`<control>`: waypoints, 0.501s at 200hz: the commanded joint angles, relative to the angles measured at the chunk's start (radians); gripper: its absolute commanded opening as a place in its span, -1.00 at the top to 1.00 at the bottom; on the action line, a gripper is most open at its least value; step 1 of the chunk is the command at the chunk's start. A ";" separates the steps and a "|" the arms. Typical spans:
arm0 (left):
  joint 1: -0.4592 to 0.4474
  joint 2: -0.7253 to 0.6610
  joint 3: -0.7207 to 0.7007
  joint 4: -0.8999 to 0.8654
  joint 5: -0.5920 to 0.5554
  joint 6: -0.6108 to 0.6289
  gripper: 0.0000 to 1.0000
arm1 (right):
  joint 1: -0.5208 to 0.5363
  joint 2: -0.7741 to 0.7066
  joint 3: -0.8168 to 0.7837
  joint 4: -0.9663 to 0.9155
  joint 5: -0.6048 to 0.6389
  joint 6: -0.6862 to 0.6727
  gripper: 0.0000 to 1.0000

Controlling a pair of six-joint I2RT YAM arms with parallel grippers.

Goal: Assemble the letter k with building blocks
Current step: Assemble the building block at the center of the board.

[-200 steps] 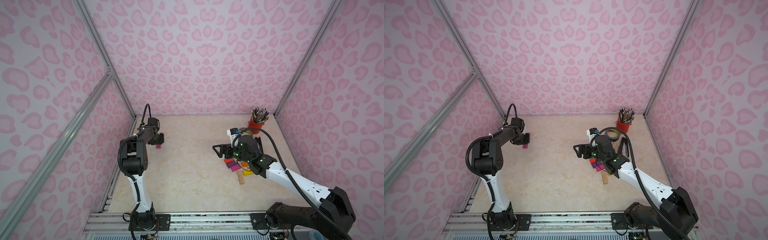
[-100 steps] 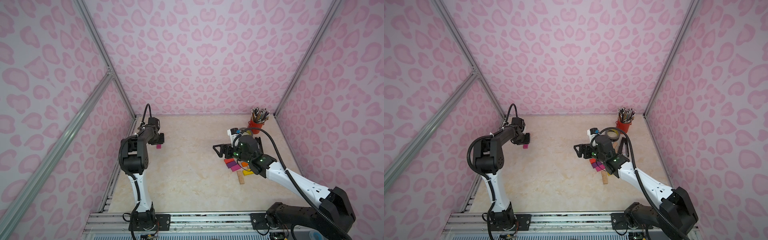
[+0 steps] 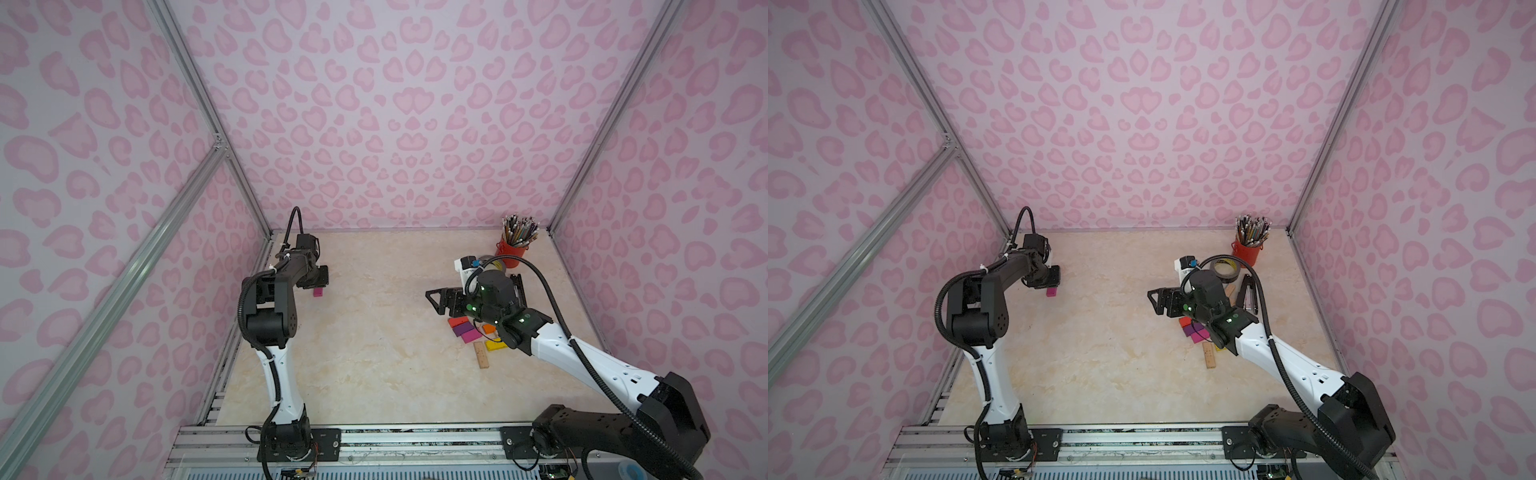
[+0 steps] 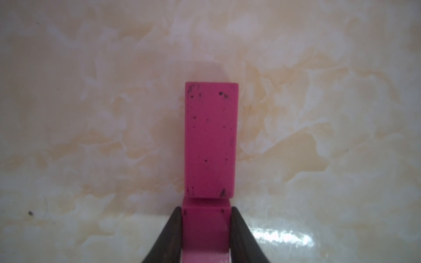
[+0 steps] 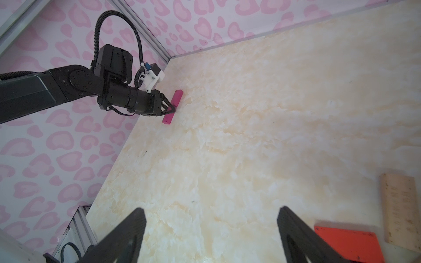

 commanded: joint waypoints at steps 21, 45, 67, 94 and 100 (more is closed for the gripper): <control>0.003 0.023 0.016 -0.014 0.005 0.006 0.31 | 0.001 0.005 -0.002 0.014 0.000 0.004 -0.83; 0.006 0.028 0.020 -0.016 0.005 0.005 0.31 | 0.001 0.005 -0.003 0.012 -0.001 0.006 -0.83; 0.006 0.029 0.021 -0.016 0.013 0.005 0.30 | 0.000 0.004 -0.003 0.012 0.000 0.005 -0.83; 0.007 0.029 0.022 -0.016 0.014 0.005 0.29 | 0.000 0.002 -0.005 0.013 -0.001 0.007 -0.83; 0.008 0.028 0.022 -0.015 0.013 0.006 0.28 | 0.000 0.003 -0.005 0.013 0.000 0.006 -0.83</control>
